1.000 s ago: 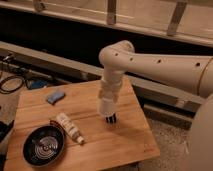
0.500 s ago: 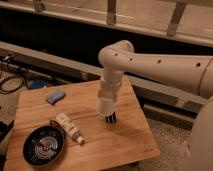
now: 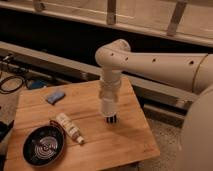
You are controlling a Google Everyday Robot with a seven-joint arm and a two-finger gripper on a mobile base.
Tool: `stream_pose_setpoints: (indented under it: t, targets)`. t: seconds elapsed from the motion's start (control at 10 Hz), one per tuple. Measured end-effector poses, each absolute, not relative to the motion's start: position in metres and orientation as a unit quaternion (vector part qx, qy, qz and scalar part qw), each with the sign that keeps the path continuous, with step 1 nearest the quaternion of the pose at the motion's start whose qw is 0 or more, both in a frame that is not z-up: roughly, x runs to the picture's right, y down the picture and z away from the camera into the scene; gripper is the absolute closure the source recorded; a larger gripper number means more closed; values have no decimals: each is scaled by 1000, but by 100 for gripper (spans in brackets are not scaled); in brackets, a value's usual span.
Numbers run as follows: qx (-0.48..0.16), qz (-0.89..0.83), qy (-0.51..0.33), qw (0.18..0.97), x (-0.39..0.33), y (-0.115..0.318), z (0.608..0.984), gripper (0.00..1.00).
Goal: Place the ceramic cup over the eraser
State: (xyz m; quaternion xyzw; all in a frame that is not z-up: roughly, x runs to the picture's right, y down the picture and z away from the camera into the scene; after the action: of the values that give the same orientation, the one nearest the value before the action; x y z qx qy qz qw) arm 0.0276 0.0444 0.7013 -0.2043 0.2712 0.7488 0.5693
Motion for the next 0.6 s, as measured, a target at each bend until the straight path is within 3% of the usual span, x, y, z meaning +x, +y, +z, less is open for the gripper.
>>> stream_pose_setpoints:
  t: [0.3,0.6]
  targets:
    - [-194,749,308,555,62,58,706,86]
    - [-233,758,297,532,61,64,714,81]
